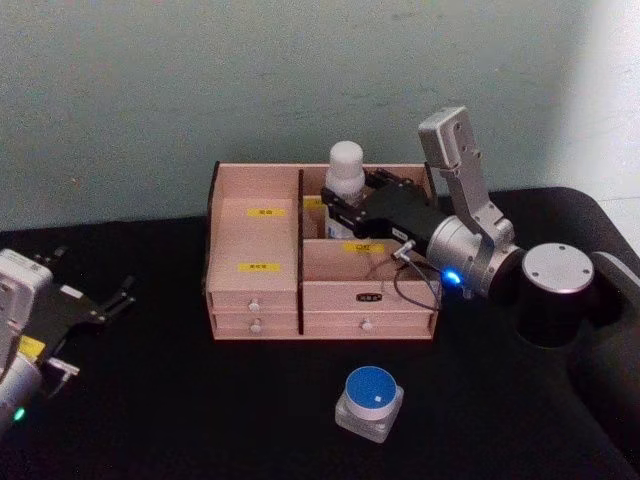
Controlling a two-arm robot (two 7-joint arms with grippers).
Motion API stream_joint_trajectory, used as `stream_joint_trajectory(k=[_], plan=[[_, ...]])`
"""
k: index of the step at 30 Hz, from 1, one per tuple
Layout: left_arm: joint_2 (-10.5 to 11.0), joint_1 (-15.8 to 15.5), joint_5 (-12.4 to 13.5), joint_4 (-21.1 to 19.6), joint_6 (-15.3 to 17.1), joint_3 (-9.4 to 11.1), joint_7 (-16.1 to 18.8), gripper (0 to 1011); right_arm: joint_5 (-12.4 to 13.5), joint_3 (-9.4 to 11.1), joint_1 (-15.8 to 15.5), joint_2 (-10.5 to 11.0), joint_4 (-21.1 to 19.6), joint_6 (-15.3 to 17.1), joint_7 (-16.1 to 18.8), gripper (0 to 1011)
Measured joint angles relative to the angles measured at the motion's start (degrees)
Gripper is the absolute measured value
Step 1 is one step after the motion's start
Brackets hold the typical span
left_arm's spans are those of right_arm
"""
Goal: Pick up the facial cleanser and watermelon frost from the table and place them into the tiered storage box.
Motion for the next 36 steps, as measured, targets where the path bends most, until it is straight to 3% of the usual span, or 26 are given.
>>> stream_joint_trajectory(k=[21, 36], plan=[[0.0, 0.0, 0.0, 0.0, 0.0, 0.0, 0.0, 1001, -1.18, 0.52, 0.16, -0.75, 2.49, 2.81, 0.02, 592], [0.0, 0.0, 0.0, 0.0, 0.0, 0.0, 0.0, 1001, -1.17, 0.44, 0.16, -0.64, 2.37, 2.46, 0.04, 611]])
